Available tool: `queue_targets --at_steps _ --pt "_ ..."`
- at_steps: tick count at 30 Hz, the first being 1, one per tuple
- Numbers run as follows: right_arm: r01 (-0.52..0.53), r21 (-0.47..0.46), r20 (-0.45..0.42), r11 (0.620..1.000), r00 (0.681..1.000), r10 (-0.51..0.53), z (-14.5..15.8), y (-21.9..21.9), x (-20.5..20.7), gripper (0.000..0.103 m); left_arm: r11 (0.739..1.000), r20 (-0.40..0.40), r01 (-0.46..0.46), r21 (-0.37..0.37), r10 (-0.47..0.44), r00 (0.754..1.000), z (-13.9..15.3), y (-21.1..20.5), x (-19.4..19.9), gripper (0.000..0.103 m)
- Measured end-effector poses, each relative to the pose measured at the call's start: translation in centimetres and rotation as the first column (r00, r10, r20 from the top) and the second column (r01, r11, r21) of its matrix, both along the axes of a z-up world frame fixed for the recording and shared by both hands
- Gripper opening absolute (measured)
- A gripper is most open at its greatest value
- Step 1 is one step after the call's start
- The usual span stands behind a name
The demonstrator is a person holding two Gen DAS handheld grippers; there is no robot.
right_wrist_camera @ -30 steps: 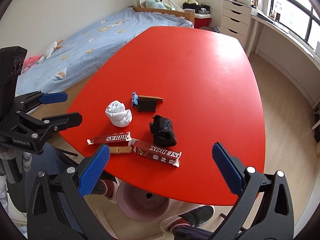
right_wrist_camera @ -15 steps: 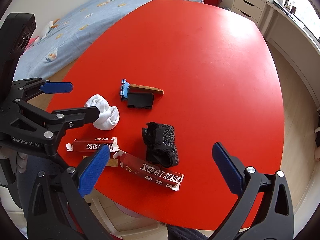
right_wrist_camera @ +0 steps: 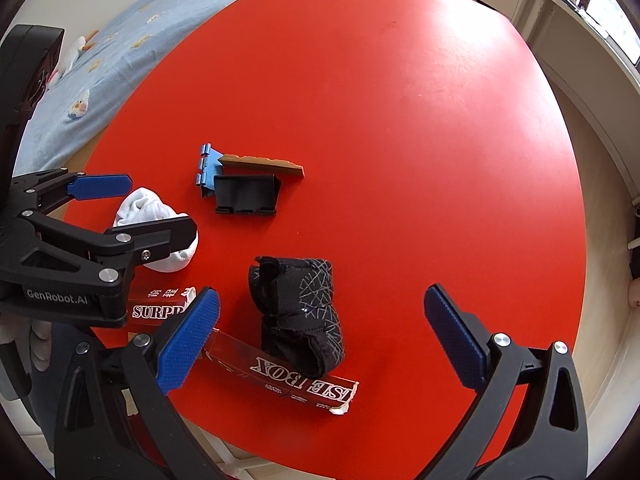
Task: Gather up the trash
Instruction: 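Grasp the black shoe with the right tool while the left tool grasps the white towel, then carry the black shoe and white towel over the wastebasket with both tools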
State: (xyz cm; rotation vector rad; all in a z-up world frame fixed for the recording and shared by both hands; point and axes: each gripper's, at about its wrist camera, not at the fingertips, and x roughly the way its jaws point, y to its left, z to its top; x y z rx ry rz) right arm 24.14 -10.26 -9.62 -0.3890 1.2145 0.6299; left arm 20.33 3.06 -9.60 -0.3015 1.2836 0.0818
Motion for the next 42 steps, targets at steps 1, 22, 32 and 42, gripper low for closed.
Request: queue_targets --at_steps 1,22,32,42 --pt "0.0 0.0 -0.001 1.0 1.0 0.0 0.0 0.0 0.0 0.1 1.0 -0.002 0.0 0.005 0.0 1.0 -0.1 0.0 0.1 0.095" --pt "-0.016 -0.012 -0.008 1.0 1.0 0.015 -0.4 0.7 -0.1 0.042 0.99 -0.001 0.053 0.132 -0.053 0.999 0.5 -1.5 -0.6 0.04" --pt "0.014 -0.001 0.012 1.0 1.0 -0.014 0.1 0.5 0.0 0.037 0.991 0.014 0.06 0.117 -0.062 0.998 0.6 -1.2 -1.3 0.034" --pt "0.035 0.01 0.032 0.999 0.999 -0.035 0.6 -0.1 0.4 0.036 0.99 0.051 0.057 0.13 -0.064 0.997 1.3 -1.5 -1.9 0.034"
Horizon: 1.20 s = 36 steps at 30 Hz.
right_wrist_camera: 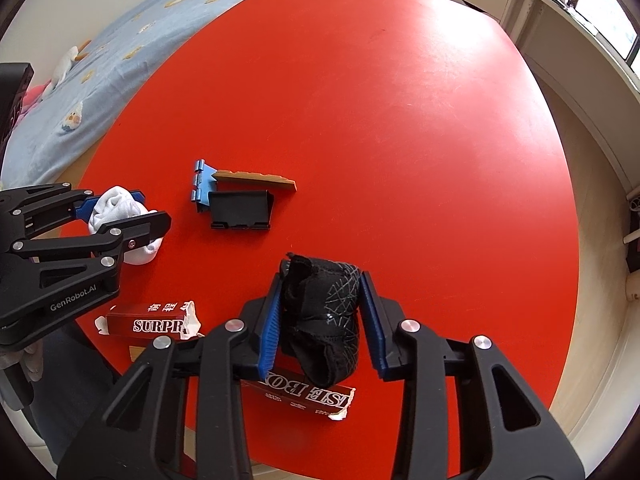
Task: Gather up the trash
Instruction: 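Carry the black shoe and white towel over the wastebasket with both tools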
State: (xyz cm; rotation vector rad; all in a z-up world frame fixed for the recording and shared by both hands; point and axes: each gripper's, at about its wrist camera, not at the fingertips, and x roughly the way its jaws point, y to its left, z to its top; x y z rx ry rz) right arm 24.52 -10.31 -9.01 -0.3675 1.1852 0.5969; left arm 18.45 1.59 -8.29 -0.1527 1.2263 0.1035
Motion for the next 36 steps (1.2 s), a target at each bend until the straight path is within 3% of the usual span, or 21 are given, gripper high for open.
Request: queue_targets --at_steps 18,36 --pt "0.007 0.082 0.111 0.997 0.994 -0.016 5.2 -3.0 -2.4 0.036 0.996 0.173 0.016 0.092 -0.032 0.984 4.3 -0.1 -3.8 0.034" --pt "-0.062 0.211 0.259 0.976 0.966 0.006 10.3 -6.1 -10.5 0.036 0.996 0.355 0.081 0.047 -0.093 0.93 8.3 -2.3 -11.8 0.034"
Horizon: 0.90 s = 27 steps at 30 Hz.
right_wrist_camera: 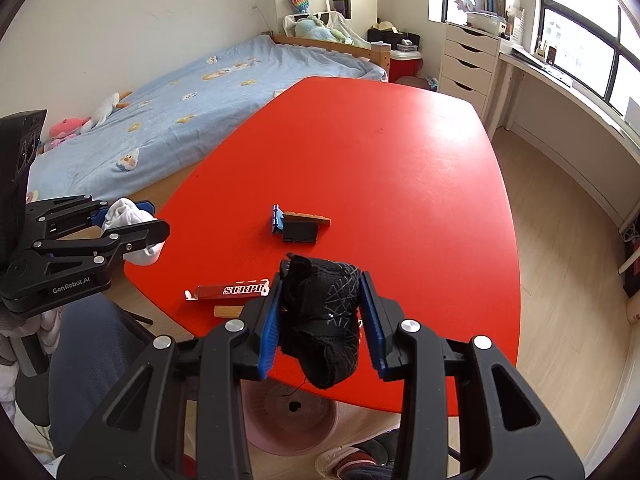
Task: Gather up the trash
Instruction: 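Carry the black shoe and white towel over the wastebasket with both tools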
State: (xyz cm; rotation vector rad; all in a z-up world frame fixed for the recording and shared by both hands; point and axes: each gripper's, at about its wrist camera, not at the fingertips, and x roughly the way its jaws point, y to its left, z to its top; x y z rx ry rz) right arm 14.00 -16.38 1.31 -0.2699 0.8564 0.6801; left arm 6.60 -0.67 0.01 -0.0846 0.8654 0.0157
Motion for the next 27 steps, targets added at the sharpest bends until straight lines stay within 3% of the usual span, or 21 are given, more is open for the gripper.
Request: queue_targets --at_steps 12,27 --pt "-0.004 0.079 0.019 0.997 1.0 0.002 0.4 -2.7 -6.3 0.037 0.997 0.066 0.075 -0.023 -0.073 0.995 0.5 -2.1 -4.7 0.034" --pt "-0.027 0.077 -0.07 0.997 0.997 0.033 -3.0 -3.9 -10.8 0.037 0.989 0.018 0.13 -0.064 -0.129 0.991 -2.6 -4.4 -8.9 0.034"
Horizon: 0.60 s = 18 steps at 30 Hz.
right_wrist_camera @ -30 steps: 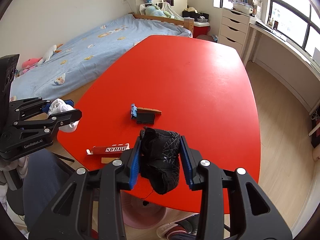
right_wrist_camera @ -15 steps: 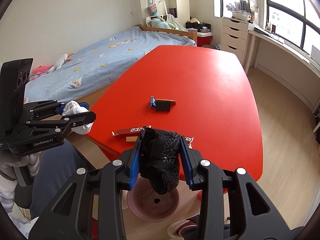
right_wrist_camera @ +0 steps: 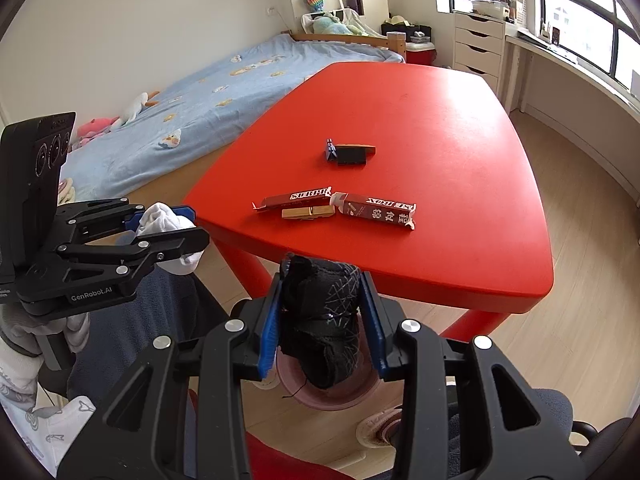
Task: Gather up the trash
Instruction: 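Carry the black shoe and white towel over the wastebasket with both tools, then open both tools to drop the shoe and towel into the wastebasket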
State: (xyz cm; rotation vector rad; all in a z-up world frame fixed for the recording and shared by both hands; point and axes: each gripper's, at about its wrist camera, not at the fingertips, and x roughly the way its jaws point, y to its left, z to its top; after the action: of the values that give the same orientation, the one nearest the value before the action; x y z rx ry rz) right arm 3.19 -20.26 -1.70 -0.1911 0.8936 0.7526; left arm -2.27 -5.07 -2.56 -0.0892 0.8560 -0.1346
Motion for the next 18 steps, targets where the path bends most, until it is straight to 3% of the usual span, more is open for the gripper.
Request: queue_targets --at_steps 18 --pt "-0.023 0.005 -0.021 1.0 1.0 0.023 -0.34 0.32 -0.67 0.037 0.999 -0.011 0.03 -0.021 -0.03 0.999 -0.26 -0.84 -0.06 0.034"
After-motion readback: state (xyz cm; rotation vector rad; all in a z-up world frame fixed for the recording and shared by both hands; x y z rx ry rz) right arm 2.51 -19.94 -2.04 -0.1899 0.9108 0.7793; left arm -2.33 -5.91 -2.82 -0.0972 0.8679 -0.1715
